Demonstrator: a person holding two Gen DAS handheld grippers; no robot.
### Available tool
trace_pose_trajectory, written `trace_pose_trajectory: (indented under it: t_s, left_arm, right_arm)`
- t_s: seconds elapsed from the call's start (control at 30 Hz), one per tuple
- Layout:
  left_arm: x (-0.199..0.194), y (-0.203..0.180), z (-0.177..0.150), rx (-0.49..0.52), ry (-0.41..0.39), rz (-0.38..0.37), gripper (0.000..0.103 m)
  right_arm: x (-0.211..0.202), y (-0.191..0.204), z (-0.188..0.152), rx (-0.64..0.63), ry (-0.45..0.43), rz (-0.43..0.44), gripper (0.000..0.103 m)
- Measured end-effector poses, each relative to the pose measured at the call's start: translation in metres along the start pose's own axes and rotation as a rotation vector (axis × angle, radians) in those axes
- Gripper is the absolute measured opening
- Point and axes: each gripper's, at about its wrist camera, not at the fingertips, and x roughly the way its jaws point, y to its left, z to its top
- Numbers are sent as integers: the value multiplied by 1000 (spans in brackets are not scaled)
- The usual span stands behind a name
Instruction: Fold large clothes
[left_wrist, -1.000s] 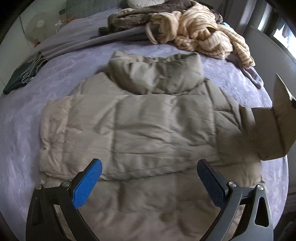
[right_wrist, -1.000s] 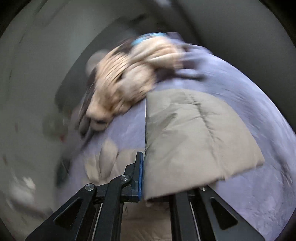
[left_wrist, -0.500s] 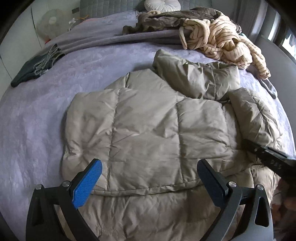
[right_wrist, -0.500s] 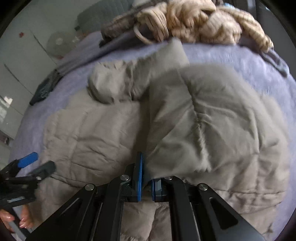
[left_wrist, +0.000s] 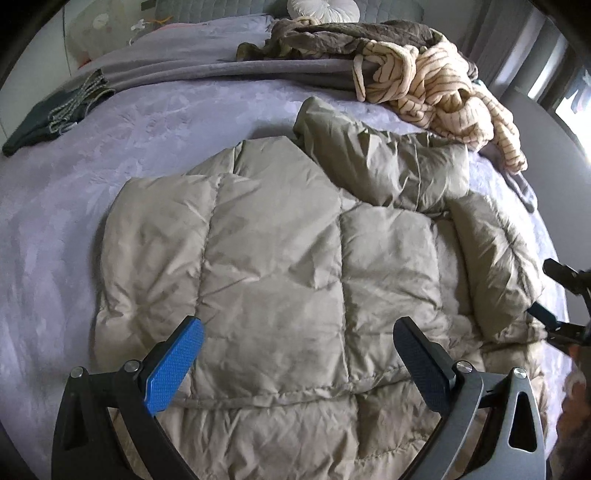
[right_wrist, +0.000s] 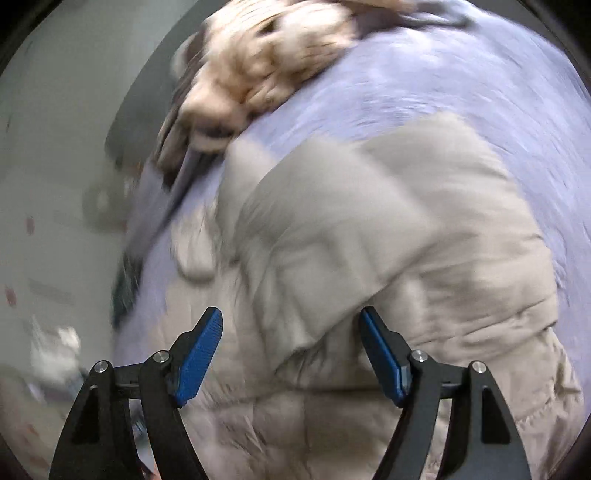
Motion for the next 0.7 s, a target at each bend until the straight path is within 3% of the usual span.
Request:
trace_pose_trajectory:
  t_s: [0.03, 0.1, 0.17, 0.2, 0.33, 0.47, 0.57, 0.6, 0.63, 0.67, 0.7]
  left_arm:
    - [0, 2, 1, -8, -1, -12, 103]
    - [-2, 7, 2, -28, -8, -35, 103]
    - [-5, 14, 3, -49, -18, -54, 103]
    - [-6, 18, 3, -63, -22, -64, 103]
    - [-11, 39, 5, -137, -31, -176, 103]
    - [-16, 56, 11, -220, -48, -297, 103]
    - [-16, 63, 17, -257, -49, -373, 103]
    - [-15, 63, 19, -264, -44, -398, 103]
    - [-14, 62, 19, -267, -38, -414, 103]
    - [-12, 61, 20, -269, -29, -428, 103]
    - [-10, 58, 20, -269, -19, -440, 103]
  right_arm:
    - [-2, -13, 7, 79, -15, 27, 79]
    - [-3, -28, 17, 194, -42, 77, 66]
    - [0, -31, 25, 233, -54, 86, 10]
    - [2, -22, 29, 199, -60, 69, 10]
    - [6, 55, 24, -152, -40, 37, 10]
    - [35, 136, -29, -564, 43, -31, 10]
    - [61, 155, -73, -709, 133, -80, 12]
    - [70, 155, -84, -733, 172, -95, 15]
    - [78, 154, -91, -740, 211, -102, 28]
    - [83, 150, -98, -736, 253, -102, 47]
    - [85, 144, -103, -722, 287, -102, 56]
